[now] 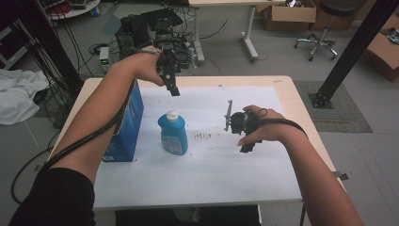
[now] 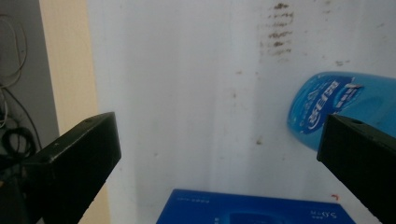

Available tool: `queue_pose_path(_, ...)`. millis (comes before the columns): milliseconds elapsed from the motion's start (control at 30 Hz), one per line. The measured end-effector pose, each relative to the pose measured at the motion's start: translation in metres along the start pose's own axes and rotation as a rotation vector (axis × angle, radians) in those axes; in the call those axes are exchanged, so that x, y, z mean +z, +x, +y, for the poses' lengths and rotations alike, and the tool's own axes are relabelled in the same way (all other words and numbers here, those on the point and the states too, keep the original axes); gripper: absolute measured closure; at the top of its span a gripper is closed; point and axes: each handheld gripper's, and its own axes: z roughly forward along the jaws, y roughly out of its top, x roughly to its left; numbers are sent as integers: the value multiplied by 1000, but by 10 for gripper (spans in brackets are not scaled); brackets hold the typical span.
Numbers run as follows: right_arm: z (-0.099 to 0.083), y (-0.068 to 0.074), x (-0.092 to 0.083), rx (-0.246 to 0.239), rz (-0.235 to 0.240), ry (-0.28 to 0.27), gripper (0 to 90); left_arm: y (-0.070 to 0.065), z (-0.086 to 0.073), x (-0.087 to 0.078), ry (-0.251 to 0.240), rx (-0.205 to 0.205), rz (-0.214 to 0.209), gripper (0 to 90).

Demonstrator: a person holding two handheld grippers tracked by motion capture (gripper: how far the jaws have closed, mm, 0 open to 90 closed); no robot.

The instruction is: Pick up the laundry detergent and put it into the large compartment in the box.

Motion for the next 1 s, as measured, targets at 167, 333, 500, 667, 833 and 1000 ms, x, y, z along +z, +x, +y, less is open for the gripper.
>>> queue_pose_path(167, -2, 0, 2, 5, -3, -4, 162, 2, 0, -4, -10, 1, 0, 1)
queue_pose_path(333, -1, -1, 4, 1, -2, -2, 162, 0, 0, -12, -34, 10, 8, 1)
queue_pose_path(500, 1, 0, 4, -5, -2, -6, 162, -3, -2, -17, -39, 21, 11, 1)
queue_pose_path(667, 1, 0, 3, -4, -5, -3, 162, -10, -7, -26, -46, 36, 14, 1)
queue_pose_path(833, 1, 0, 3, -4, -11, -3, 162, -14, -9, -33, -50, 51, 16, 1)
queue_pose_path(1000, 1, 1, 2, -4, -14, -11, 162, -21, -13, -41, -64, 69, 18, 1)
